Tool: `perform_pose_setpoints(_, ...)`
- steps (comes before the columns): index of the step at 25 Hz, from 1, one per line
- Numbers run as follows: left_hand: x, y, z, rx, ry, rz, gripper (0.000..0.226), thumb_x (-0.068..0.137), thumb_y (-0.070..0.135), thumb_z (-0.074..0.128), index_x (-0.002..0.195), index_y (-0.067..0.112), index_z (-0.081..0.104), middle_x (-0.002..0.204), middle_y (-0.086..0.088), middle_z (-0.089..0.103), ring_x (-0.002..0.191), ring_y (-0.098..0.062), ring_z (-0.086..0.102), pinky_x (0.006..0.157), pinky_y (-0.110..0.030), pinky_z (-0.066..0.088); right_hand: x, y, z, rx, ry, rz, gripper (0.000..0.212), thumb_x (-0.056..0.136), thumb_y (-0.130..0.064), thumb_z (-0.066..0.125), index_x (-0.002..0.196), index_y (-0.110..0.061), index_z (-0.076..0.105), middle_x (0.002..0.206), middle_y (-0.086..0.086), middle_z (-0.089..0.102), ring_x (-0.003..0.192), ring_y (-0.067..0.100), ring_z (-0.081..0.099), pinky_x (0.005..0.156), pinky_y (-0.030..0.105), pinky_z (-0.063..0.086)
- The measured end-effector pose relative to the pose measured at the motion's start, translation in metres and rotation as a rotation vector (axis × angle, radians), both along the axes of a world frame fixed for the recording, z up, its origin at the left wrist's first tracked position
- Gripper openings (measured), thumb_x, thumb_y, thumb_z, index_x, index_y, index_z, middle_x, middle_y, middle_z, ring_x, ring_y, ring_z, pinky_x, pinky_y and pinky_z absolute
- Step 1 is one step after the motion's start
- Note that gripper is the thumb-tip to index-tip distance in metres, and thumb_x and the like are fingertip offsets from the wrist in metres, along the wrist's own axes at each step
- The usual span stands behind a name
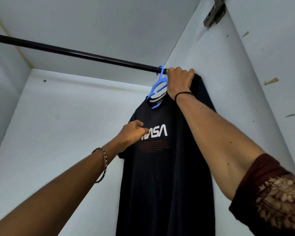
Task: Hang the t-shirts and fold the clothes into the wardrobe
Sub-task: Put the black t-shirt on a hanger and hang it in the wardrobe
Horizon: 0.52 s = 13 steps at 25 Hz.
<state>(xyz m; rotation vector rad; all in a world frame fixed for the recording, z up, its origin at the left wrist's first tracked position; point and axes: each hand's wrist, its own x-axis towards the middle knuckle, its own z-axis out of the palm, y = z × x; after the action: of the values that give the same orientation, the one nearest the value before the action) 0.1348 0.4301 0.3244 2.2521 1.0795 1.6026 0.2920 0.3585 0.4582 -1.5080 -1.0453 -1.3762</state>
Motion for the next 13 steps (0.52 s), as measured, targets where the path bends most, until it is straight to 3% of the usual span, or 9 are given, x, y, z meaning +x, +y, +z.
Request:
perform_pose_setpoints(3,0.003,0.009,-0.006,-0.022,0.016,0.002,0.047,0.088,0.030,0.066,0.133,0.020,0.056,0.128,-0.001,0.061,0.115,-0.017,0.055,0.098,-0.027,0.042,0.000,0.006,0.001,-0.014,-0.008,-0.091,0.029,0.091,-0.011,0.069,0.118,-0.018,0.060,0.102,0.002,0.062,0.107,0.027,0.065,0.109,0.042,0.033)
perform_pose_setpoints(7,0.008,0.008,-0.013,-0.032,0.056,-0.013,0.047,0.090,0.029,0.065,0.135,0.018,0.054,0.130,-0.004,0.060,0.108,-0.015,0.053,0.087,-0.026,0.038,0.000,0.013,-0.003,0.029,-0.003,-0.215,0.019,0.092,-0.012,0.065,0.108,-0.020,0.062,0.084,0.001,0.050,0.111,0.027,0.057,0.114,0.046,0.029)
perform_pose_setpoints(9,0.010,0.004,-0.014,-0.024,0.071,-0.015,0.046,0.091,0.029,0.064,0.134,0.018,0.054,0.132,-0.004,0.059,0.107,-0.015,0.051,0.087,-0.027,0.037,0.003,0.013,-0.009,0.024,-0.044,-0.274,0.015,0.093,-0.015,0.064,0.107,-0.019,0.064,0.090,0.001,0.056,0.114,0.026,0.053,0.114,0.045,0.028)
perform_pose_setpoints(13,0.014,-0.011,-0.014,-0.017,0.068,-0.031,0.046,0.091,0.028,0.065,0.134,0.018,0.055,0.132,-0.003,0.059,0.113,-0.015,0.052,0.089,-0.026,0.037,0.002,0.013,-0.026,-0.002,-0.179,-0.292,0.021,0.098,-0.016,0.054,0.116,-0.013,0.066,0.123,0.009,0.061,0.124,0.029,0.048,0.112,0.042,0.031)
